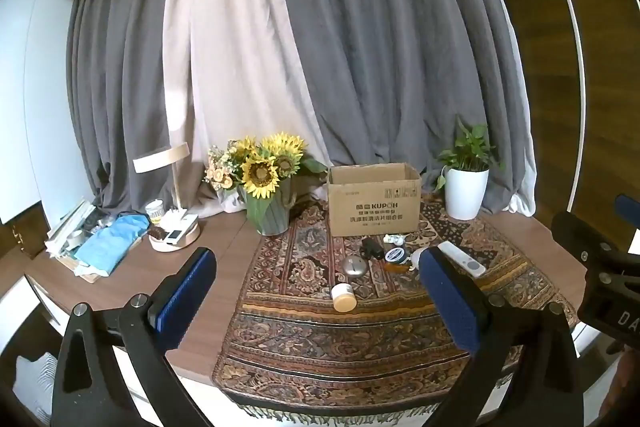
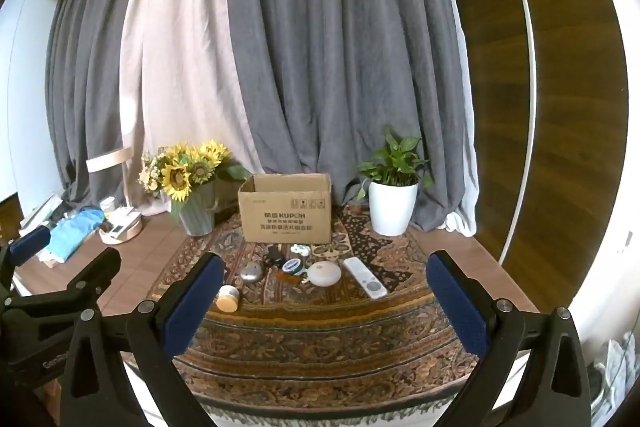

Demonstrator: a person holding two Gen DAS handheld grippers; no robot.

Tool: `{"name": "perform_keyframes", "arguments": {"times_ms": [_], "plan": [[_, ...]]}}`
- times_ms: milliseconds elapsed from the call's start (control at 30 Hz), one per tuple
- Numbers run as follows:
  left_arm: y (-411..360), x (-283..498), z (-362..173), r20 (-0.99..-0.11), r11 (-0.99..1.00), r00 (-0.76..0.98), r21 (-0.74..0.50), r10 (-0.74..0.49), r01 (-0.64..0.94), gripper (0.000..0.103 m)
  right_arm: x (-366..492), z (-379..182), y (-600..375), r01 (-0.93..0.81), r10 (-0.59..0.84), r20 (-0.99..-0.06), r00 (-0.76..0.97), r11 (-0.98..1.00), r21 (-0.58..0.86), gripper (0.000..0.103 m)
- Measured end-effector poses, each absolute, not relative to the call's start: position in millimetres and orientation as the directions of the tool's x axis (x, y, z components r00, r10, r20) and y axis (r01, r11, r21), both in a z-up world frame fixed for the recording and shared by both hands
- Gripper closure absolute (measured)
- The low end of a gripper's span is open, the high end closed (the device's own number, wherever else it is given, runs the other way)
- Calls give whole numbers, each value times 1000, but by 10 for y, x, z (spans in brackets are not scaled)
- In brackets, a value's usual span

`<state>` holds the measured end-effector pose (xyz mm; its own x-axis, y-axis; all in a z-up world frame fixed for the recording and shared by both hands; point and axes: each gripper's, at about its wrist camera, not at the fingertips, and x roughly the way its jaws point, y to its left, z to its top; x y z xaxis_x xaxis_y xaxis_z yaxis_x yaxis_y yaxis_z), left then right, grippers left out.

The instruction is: Organize rigid objects

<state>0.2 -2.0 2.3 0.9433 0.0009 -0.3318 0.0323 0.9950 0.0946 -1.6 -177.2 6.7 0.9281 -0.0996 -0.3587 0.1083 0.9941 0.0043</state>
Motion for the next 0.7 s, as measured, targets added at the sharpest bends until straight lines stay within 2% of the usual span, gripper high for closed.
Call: {"name": "perform_keyframes", "arguments": {"times_ms": [700], "plan": [[26, 60, 58, -330, 996, 944, 86, -7, 38, 0, -85, 123, -1751, 109, -102, -350, 931, 994, 0, 0]]}}
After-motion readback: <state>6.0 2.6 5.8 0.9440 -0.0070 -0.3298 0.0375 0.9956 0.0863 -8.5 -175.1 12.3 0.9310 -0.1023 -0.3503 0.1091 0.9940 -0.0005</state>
